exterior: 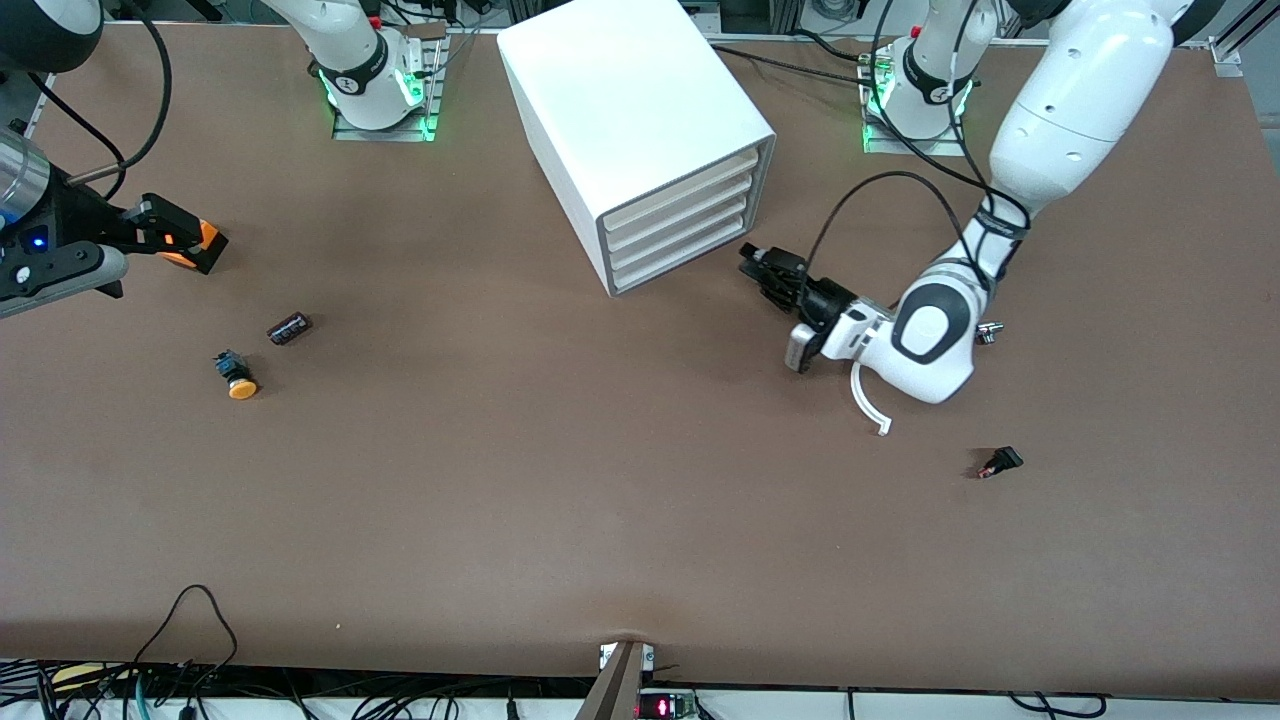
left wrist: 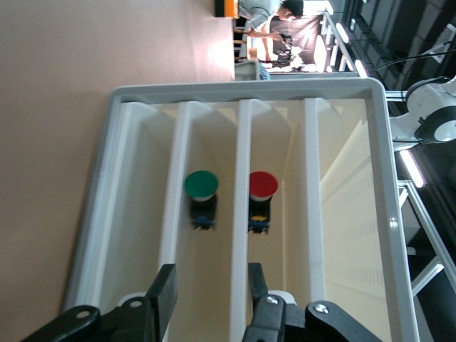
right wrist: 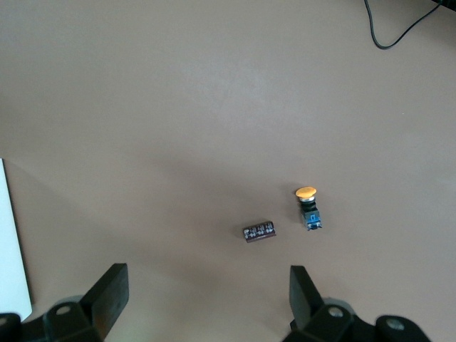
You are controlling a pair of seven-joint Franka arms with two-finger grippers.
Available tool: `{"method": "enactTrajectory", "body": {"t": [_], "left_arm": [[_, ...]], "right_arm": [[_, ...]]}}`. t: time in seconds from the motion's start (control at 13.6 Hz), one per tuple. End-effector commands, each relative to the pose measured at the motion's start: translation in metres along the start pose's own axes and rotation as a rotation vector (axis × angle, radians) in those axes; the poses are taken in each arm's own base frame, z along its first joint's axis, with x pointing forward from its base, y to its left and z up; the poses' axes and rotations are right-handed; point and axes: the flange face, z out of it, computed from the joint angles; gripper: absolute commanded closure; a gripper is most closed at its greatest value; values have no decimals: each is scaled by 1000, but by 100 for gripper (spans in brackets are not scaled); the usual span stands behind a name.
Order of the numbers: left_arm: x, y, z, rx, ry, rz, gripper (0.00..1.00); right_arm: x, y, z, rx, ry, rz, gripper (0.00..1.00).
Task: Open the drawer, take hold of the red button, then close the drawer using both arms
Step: 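Grasp the top drawer handle with the left gripper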
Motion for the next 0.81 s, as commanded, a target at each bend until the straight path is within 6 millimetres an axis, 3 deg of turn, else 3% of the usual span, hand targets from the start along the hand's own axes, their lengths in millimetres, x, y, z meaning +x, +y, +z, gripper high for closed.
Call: {"method": "enactTrajectory", "body": {"t": [0.0,0.15,0.73], "left_arm": [[12,16,47,-33,-10,24,58],[16,16,66,-30,-25,24,59],[4,8,92,-53,-47,-2,64]], "right_arm": [[0,0,-5,5,-1,15,0],[0,0,-4,7,-2,15,0],[0,0,-4,5,-2,15,0]]}}
